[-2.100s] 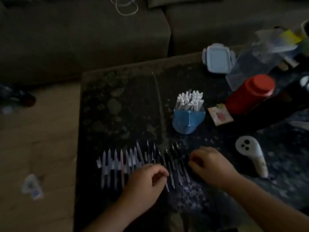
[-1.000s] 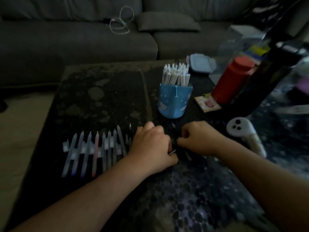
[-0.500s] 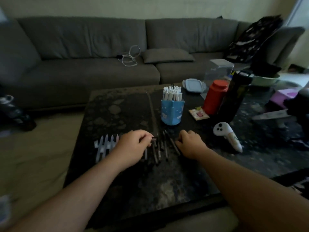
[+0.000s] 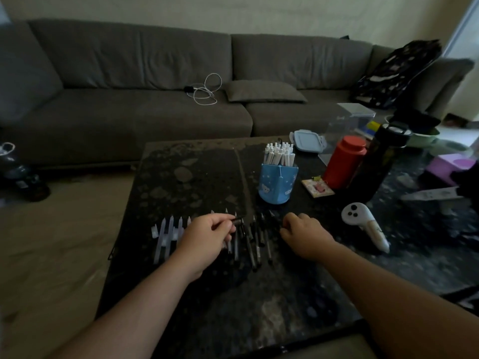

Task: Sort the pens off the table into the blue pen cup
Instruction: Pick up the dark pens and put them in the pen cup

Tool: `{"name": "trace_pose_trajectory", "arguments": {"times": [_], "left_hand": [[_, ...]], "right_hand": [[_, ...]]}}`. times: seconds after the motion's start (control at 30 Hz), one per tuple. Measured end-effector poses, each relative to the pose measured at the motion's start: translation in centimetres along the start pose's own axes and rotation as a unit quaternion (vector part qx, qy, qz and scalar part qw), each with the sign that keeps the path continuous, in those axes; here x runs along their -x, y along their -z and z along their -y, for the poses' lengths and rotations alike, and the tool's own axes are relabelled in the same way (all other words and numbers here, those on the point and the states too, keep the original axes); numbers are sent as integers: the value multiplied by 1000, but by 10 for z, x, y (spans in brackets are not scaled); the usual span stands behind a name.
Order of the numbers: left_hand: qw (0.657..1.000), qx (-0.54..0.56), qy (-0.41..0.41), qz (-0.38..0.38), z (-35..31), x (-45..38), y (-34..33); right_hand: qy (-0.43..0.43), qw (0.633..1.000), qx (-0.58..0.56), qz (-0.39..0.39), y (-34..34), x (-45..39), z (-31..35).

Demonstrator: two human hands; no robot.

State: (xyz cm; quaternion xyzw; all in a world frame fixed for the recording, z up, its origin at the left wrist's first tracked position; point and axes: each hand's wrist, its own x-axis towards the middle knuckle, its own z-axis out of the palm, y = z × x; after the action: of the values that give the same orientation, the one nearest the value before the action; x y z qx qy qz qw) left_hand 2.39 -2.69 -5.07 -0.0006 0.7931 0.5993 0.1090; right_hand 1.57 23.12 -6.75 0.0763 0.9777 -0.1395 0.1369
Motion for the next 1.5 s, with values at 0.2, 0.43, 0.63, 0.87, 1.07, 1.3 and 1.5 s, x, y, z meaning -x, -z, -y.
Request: {"name": "trace_pose_trajectory", "arguments": {"times": [0.2,0.43,0.63,0.87,1.07,1.3,1.5], "left_hand": [[998,51,19,-42,-6,-15,-15],[992,110,25,-52,-14,-11,-29],[978,197,26,-69,-44,-21,-19],[951,281,47,-124,-25,-13,-15],[937,319,34,-136,-28,-7,-18],[963,226,-11,-147,-26,-5,-12],[980,147,-45,-129,-23,-2,-11]], "right_hand": [[31,993,79,-77,-18,2,15],[-15,997,-70,-39,9,-9,0],[75,971,-202,-103,37,3,-2],[201,944,-113,-235,55,28,22],[238,932,-107,-252,53,34,31],[243,933,-124,-234,51,35,36],[259,927,-109,-248,44,36,41]]}}
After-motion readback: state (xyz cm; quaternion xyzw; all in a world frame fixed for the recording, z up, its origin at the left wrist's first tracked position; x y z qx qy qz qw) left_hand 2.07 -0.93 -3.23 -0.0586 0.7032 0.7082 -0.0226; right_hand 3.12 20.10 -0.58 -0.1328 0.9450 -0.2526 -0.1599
